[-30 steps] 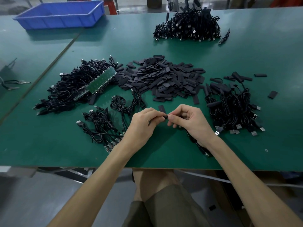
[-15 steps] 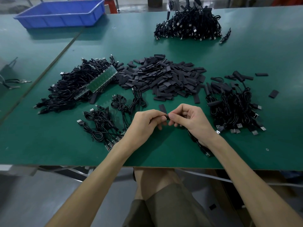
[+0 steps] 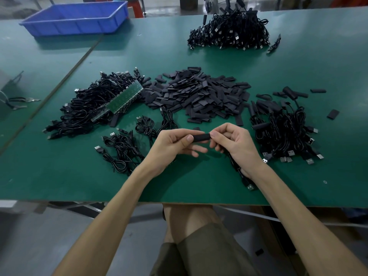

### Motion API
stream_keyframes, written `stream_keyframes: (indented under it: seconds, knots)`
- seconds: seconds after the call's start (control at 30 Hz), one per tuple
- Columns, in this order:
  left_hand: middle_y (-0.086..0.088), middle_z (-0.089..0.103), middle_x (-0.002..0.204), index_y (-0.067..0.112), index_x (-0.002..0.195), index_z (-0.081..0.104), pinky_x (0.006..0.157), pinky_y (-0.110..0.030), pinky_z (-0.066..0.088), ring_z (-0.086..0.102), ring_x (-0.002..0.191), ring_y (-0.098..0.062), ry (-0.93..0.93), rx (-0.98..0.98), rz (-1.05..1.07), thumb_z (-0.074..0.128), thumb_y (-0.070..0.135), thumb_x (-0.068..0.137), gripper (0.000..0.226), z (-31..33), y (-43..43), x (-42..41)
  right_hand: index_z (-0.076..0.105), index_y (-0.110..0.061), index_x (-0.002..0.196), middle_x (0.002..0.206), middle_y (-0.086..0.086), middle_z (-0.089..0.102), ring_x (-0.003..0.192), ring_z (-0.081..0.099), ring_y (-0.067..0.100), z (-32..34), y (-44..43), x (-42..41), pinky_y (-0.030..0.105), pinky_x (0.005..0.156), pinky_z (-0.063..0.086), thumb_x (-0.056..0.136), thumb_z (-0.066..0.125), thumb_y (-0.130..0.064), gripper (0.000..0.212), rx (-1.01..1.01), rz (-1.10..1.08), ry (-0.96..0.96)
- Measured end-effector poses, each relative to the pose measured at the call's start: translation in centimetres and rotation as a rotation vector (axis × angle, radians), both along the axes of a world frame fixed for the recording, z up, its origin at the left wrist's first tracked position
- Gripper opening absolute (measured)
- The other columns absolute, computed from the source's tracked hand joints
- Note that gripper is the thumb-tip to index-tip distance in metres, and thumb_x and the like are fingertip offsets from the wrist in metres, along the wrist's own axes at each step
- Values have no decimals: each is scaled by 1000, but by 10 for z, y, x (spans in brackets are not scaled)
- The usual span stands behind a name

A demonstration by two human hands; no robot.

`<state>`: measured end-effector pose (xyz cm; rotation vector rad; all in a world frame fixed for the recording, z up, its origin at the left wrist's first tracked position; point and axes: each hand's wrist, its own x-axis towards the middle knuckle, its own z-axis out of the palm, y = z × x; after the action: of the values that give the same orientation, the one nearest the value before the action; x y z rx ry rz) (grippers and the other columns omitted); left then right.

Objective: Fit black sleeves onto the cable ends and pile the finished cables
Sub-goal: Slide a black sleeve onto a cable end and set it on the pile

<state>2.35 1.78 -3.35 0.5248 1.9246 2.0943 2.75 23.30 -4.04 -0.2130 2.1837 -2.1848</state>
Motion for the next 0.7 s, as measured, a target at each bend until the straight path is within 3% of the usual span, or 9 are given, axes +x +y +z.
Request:
stream_keyframes:
  seconds: [0.33,0.4,0.5,0.63,0.7]
  knots:
    - [-21,74,111,-7,120,64,78,-33,61,74,97,-35,-43,37,110,53,13,105,28,1,2,0,67,-8,95,75,5,74,63,61,12,0,-1,0,20,61,50,100,68,-13,7,-18,-6,2]
    - [-20,73,114,-7,121,63,82,-33,60,72,103,-36,-72,86,109,51,21,106,33,5,4,-1,67,-7,97,77,5,74,65,61,12,0,-1,0,20,62,50,100,67,-13,6,-48,-11,-2]
    - [-20,72,116,-5,124,60,87,-33,58,72,105,-33,-103,162,117,58,15,103,29,9,15,1,67,-8,104,80,4,73,69,62,13,1,2,0,21,65,51,101,64,-12,6,-150,-47,-2]
    - [-17,73,105,-1,118,61,75,-27,60,74,87,-19,-144,-119,136,65,16,98,27,6,48,10,71,-14,109,88,4,74,82,66,14,5,5,2,24,71,52,98,65,-18,14,-295,-140,9]
    - [-6,75,88,9,106,65,62,-23,56,70,66,-8,19,-372,104,64,23,100,15,4,66,12,74,-20,110,91,4,75,85,65,12,5,5,2,24,76,53,99,65,-19,14,-318,-173,-3]
